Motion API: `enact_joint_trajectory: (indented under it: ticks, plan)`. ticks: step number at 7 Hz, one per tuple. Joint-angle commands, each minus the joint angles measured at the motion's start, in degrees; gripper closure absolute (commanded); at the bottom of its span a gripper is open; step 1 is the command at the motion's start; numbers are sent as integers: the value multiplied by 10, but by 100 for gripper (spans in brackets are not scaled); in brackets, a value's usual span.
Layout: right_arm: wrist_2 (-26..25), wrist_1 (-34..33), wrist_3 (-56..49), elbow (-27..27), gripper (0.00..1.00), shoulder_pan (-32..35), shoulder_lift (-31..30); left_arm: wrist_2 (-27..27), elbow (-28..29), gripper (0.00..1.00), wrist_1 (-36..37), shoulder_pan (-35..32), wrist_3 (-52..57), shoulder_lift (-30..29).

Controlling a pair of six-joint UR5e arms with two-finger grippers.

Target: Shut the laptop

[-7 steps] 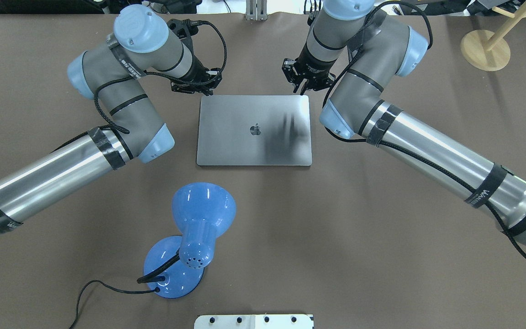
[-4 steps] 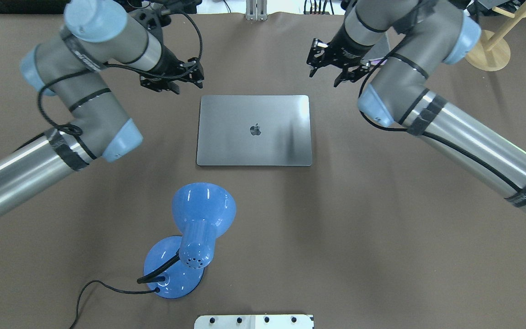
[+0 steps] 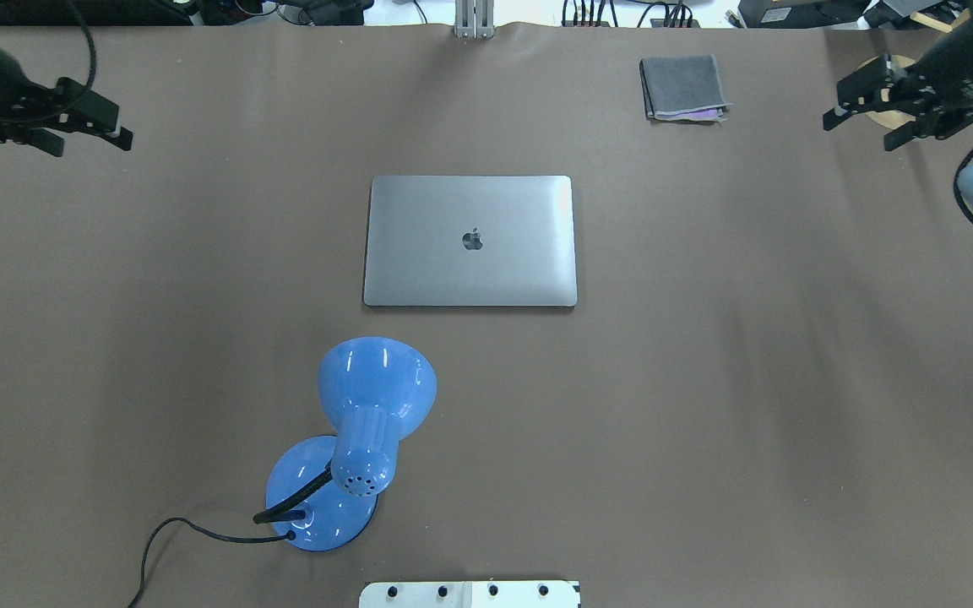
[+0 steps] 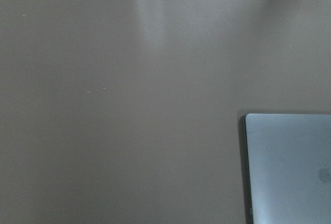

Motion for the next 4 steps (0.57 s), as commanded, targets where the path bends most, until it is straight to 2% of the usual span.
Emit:
enact_joint_trajectory:
  ticks: [1, 3, 4]
  plan:
    - [2, -2, -119, 40, 0, 49, -99, -4, -19, 3, 2, -68, 147, 90]
    - [-6, -3, -272, 39, 0, 111, -172, -4, -21, 2, 3, -141, 284, 162]
    - [-31, -4, -329, 39, 0, 127, -199, -4, -20, 2, 3, -165, 321, 194]
